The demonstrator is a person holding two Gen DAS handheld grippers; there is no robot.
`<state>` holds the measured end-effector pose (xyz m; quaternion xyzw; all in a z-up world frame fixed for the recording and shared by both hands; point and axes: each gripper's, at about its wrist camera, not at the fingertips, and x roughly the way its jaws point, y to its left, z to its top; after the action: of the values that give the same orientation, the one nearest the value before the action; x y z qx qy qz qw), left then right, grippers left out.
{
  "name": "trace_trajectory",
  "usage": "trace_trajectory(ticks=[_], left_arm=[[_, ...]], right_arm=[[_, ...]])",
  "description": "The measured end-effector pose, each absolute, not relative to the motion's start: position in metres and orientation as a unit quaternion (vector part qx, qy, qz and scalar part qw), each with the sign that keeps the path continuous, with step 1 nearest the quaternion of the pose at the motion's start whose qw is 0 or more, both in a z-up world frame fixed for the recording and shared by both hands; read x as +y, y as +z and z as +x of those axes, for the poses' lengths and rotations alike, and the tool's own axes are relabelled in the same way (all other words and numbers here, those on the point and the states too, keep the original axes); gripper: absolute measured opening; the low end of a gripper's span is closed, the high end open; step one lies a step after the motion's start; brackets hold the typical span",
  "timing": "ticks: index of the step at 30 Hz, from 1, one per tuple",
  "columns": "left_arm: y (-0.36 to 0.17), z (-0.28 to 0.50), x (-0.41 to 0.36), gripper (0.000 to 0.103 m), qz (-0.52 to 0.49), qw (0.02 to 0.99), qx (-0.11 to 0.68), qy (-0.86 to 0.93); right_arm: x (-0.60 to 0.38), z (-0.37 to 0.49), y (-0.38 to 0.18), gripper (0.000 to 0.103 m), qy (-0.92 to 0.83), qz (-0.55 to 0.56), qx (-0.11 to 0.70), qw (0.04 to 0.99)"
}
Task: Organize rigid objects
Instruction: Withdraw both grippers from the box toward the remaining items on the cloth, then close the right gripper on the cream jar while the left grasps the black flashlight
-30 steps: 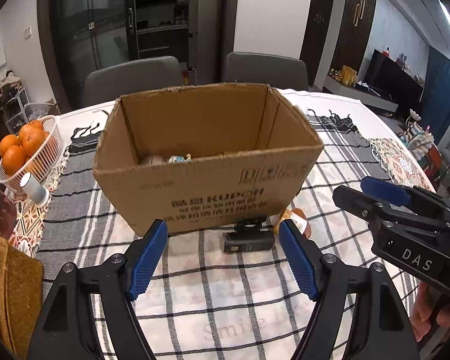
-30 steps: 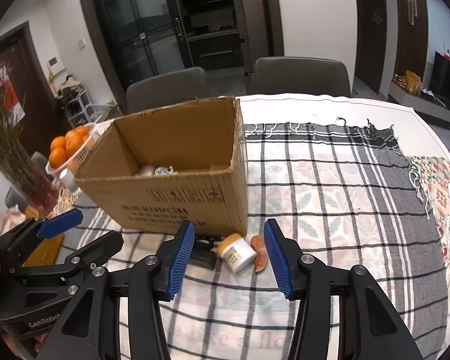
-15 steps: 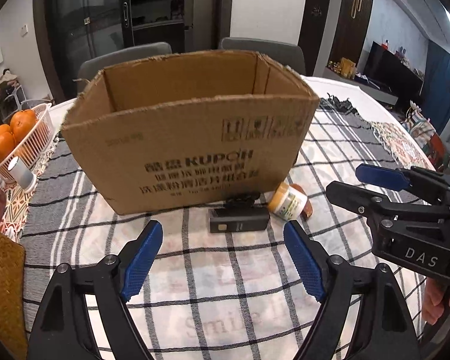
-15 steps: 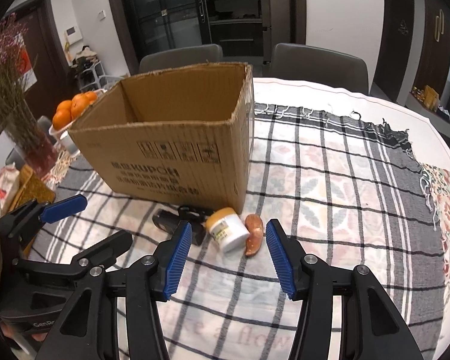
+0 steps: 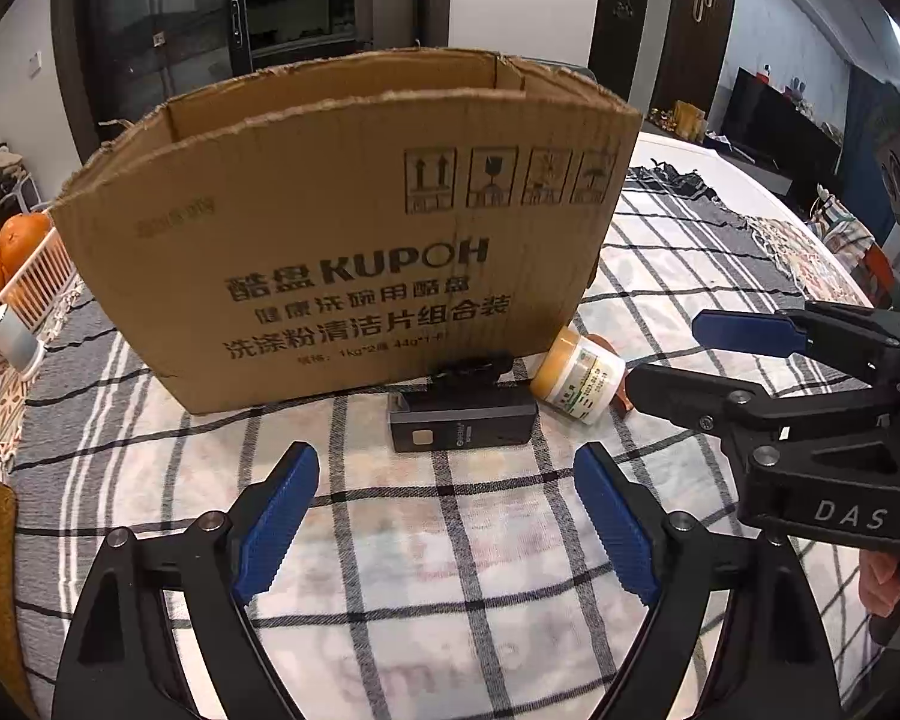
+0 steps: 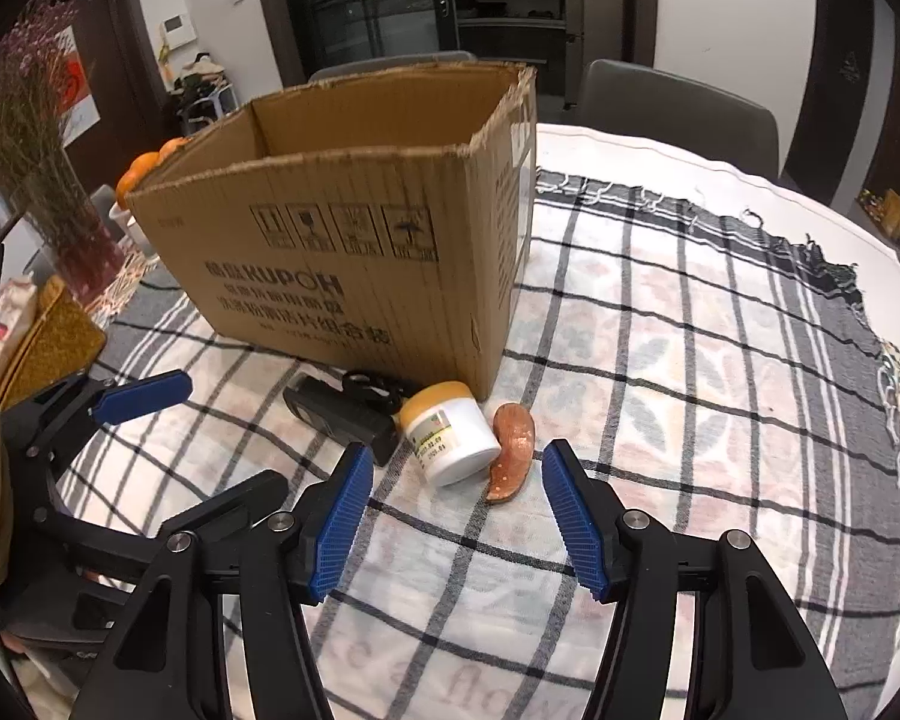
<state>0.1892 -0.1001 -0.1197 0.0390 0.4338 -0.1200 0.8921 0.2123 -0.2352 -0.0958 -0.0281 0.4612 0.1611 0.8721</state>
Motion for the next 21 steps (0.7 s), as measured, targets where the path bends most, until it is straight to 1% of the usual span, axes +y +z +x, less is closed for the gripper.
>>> trace_trajectory(ticks=[10,21], left_arm=[[-0.145,0.202,-0.110,0.088,0.036,0.890,0.437,-0.123],[-0.158,0.220,-0.110,0.088,0.028,0.891,0.439,-0.112]], right_arm=[[-0.235,0.230,-0.115,0.060,0.191,-0.036,0.480,0.856],[-0.233,0.244,-0.131,0.060,0.207,-0.032,0.495,0.843]])
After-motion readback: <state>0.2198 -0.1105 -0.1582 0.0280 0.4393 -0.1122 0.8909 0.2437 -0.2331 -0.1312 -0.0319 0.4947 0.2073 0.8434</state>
